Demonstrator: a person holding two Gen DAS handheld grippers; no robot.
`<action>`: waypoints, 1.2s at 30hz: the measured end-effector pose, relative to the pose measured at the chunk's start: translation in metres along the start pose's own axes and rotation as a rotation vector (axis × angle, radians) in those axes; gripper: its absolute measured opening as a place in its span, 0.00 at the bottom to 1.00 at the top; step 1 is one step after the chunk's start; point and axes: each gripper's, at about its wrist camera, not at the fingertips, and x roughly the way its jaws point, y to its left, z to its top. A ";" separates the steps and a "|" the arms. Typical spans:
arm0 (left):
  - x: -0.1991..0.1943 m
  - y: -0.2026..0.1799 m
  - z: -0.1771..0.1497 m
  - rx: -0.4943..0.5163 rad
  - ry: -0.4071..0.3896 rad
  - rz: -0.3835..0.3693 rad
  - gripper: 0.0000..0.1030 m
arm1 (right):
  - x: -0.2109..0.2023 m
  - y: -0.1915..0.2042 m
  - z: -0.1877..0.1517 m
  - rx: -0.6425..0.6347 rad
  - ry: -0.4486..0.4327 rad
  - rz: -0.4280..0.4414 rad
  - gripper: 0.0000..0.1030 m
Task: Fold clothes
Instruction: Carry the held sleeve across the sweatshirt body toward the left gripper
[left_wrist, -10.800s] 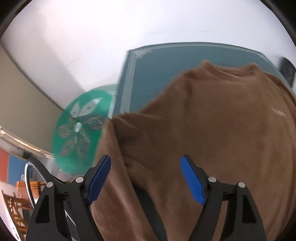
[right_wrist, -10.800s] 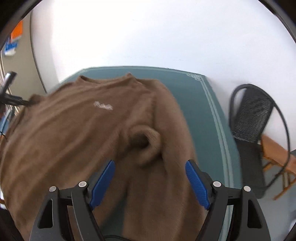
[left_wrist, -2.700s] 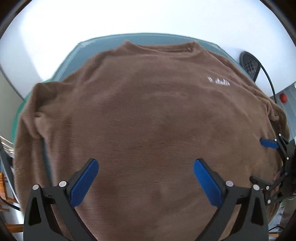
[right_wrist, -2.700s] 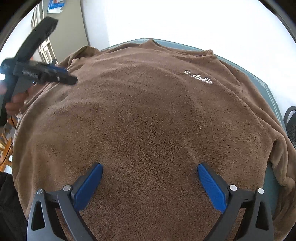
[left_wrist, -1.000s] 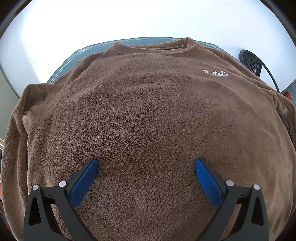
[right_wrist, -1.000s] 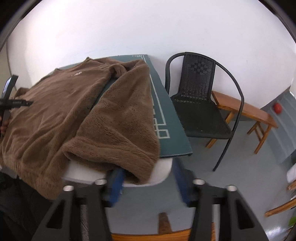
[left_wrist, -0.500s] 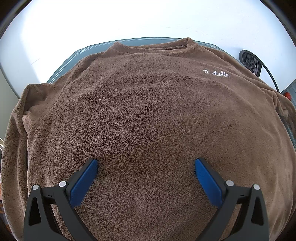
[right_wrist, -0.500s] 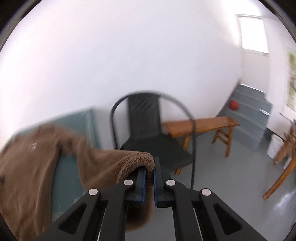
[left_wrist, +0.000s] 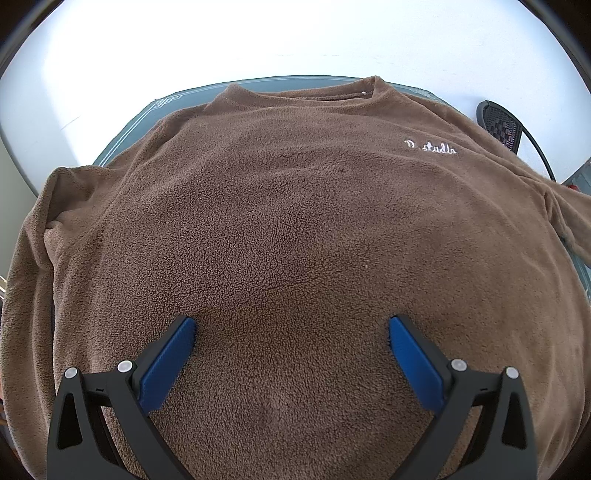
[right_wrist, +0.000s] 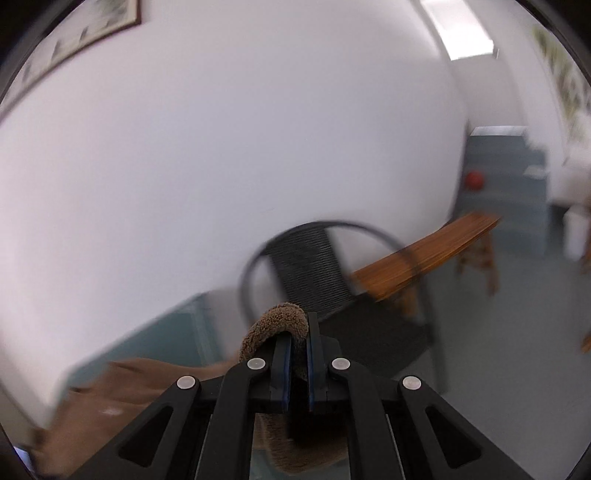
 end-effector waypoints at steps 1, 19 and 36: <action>0.000 0.001 0.000 0.000 0.000 -0.002 1.00 | 0.000 0.009 0.005 0.012 0.018 0.059 0.06; -0.015 0.026 0.006 -0.065 0.028 -0.196 1.00 | 0.027 0.326 -0.081 -0.391 0.362 0.670 0.07; -0.020 0.059 -0.005 -0.166 0.037 -0.242 1.00 | 0.091 0.386 -0.245 -0.760 0.756 0.673 0.64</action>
